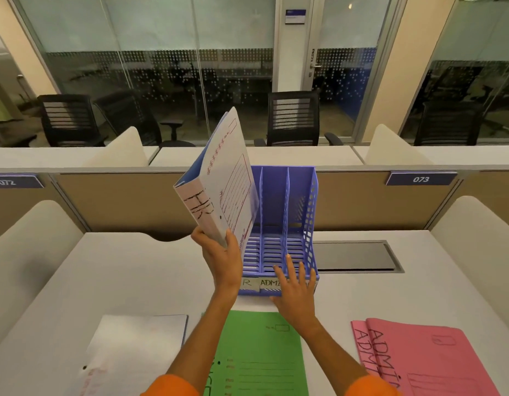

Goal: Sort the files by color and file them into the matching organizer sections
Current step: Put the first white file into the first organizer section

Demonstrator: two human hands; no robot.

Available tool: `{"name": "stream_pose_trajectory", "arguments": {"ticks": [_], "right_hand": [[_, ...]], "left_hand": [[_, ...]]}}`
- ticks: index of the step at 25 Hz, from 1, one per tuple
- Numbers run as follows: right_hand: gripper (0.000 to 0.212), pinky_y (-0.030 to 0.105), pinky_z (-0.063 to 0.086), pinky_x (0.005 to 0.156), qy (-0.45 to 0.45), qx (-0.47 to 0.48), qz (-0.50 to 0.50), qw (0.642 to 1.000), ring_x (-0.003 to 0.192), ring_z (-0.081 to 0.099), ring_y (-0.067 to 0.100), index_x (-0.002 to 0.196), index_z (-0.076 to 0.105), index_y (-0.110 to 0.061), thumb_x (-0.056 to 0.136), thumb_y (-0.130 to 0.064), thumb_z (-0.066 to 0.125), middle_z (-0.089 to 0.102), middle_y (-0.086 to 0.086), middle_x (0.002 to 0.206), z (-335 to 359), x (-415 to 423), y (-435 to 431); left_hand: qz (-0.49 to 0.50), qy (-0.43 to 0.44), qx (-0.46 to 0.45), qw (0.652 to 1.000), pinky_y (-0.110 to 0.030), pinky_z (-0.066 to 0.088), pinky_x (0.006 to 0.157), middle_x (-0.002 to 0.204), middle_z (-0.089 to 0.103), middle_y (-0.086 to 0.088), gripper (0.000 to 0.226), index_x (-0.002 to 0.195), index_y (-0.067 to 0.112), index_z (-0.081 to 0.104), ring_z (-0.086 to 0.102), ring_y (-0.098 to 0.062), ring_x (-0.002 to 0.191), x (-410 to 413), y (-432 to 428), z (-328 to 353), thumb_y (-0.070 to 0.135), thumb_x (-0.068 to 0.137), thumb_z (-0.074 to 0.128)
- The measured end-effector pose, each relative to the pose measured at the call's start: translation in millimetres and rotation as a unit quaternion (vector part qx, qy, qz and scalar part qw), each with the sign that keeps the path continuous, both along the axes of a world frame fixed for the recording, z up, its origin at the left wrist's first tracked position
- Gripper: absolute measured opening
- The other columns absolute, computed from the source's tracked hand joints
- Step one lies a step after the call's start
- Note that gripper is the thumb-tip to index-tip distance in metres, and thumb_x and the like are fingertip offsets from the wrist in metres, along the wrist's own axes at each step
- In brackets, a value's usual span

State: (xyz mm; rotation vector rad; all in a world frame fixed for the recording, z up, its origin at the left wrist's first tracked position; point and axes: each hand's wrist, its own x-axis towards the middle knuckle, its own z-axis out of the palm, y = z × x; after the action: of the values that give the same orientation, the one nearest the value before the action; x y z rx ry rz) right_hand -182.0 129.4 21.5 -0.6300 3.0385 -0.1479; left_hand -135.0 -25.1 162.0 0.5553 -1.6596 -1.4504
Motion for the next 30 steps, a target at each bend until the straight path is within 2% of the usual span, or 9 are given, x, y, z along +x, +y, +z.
{"name": "stream_pose_trajectory", "arguments": {"ticks": [2,4,7,10,14,16,18,20,30], "right_hand": [[0.079,0.06,-0.009,0.116,-0.003,-0.01,-0.007,1.0,0.149,-0.005,0.038,0.151,0.017,-0.037,0.086,-0.052,0.06,-0.009,0.006,0.163,-3.7,0.8,-0.7],[0.08,0.063,0.0,0.116,-0.001,-0.029,-0.012,1.0,0.148,0.006,0.041,0.148,0.03,-0.033,0.079,-0.043,0.07,0.003,0.008,0.163,-6.8,3.2,-1.1],[0.082,0.065,0.016,0.113,0.018,-0.048,-0.009,0.999,0.144,0.023,0.044,0.141,0.043,-0.03,0.068,-0.037,0.08,0.02,0.01,0.161,-9.7,4.2,-1.1],[0.082,0.066,0.021,0.111,0.021,-0.056,-0.015,0.998,0.143,0.026,0.043,0.14,0.044,-0.031,0.067,-0.039,0.082,0.022,0.01,0.16,-11.6,3.0,-1.5],[0.083,0.066,0.023,0.111,0.023,-0.051,-0.022,0.998,0.143,0.026,0.042,0.14,0.044,-0.032,0.067,-0.042,0.082,0.022,0.009,0.16,-12.5,2.6,-3.3],[0.084,0.066,0.02,0.113,0.022,-0.049,-0.021,0.998,0.145,0.022,0.042,0.142,0.041,-0.033,0.069,-0.042,0.081,0.017,0.009,0.162,-13.0,3.0,-3.3],[0.086,0.066,0.018,0.113,0.026,-0.044,-0.018,0.999,0.145,0.02,0.042,0.143,0.039,-0.034,0.069,-0.042,0.081,0.015,0.008,0.162,-13.3,3.4,-2.4],[0.087,0.065,0.016,0.113,0.028,-0.042,-0.016,0.999,0.145,0.02,0.043,0.144,0.038,-0.034,0.068,-0.043,0.081,0.015,0.009,0.162,-12.8,3.1,-1.2],[0.087,0.064,0.002,0.116,0.011,-0.03,-0.011,0.999,0.148,0.005,0.04,0.149,0.026,-0.035,0.077,-0.045,0.074,-0.001,0.006,0.163,-12.8,1.7,-1.3]], "left_hand": [[-0.001,0.002,0.002,1.0,-0.03,0.058,0.086,0.147,0.037,-0.005,0.047,0.123,0.03,0.026,0.052,-0.026,0.128,-11.0,-0.5,-9.2,0.014,0.095,0.06],[-0.003,0.005,-0.003,1.0,-0.031,0.059,0.087,0.148,0.036,-0.005,0.047,0.124,0.032,0.027,0.049,-0.025,0.13,-19.3,0.1,-18.2,0.014,0.095,0.06],[0.003,0.028,-0.028,0.999,-0.008,0.05,0.084,0.147,0.036,-0.006,0.046,0.121,0.033,0.029,0.047,-0.025,0.129,-29.9,1.5,-24.4,0.012,0.094,0.061],[0.014,0.034,-0.028,0.999,0.004,0.041,0.08,0.145,0.037,-0.006,0.047,0.119,0.034,0.03,0.044,-0.019,0.127,-42.2,0.6,-27.8,0.012,0.093,0.062],[0.003,0.017,-0.021,1.0,0.007,0.036,0.08,0.148,0.035,-0.008,0.048,0.12,0.035,0.029,0.04,-0.018,0.129,-49.8,-0.2,-40.9,0.012,0.093,0.062],[-0.004,-0.012,-0.021,1.0,-0.001,0.038,0.089,0.149,0.034,-0.01,0.049,0.122,0.035,0.027,0.042,-0.024,0.132,-49.4,0.5,-51.2,0.013,0.094,0.061],[-0.009,-0.046,-0.024,0.999,-0.026,0.047,0.096,0.15,0.032,-0.01,0.051,0.125,0.034,0.025,0.042,-0.031,0.135,-48.0,0.9,-63.6,0.015,0.094,0.061],[-0.013,-0.07,-0.019,0.997,-0.041,0.051,0.094,0.151,0.031,-0.009,0.053,0.126,0.036,0.024,0.041,-0.033,0.136,-46.3,1.2,-76.6,0.015,0.095,0.061],[-0.02,-0.171,-0.017,0.985,-0.051,0.055,0.092,0.148,0.037,-0.01,0.054,0.129,0.035,0.026,0.043,-0.033,0.134,-36.1,4.1,-115.0,0.021,0.093,0.064]]}}
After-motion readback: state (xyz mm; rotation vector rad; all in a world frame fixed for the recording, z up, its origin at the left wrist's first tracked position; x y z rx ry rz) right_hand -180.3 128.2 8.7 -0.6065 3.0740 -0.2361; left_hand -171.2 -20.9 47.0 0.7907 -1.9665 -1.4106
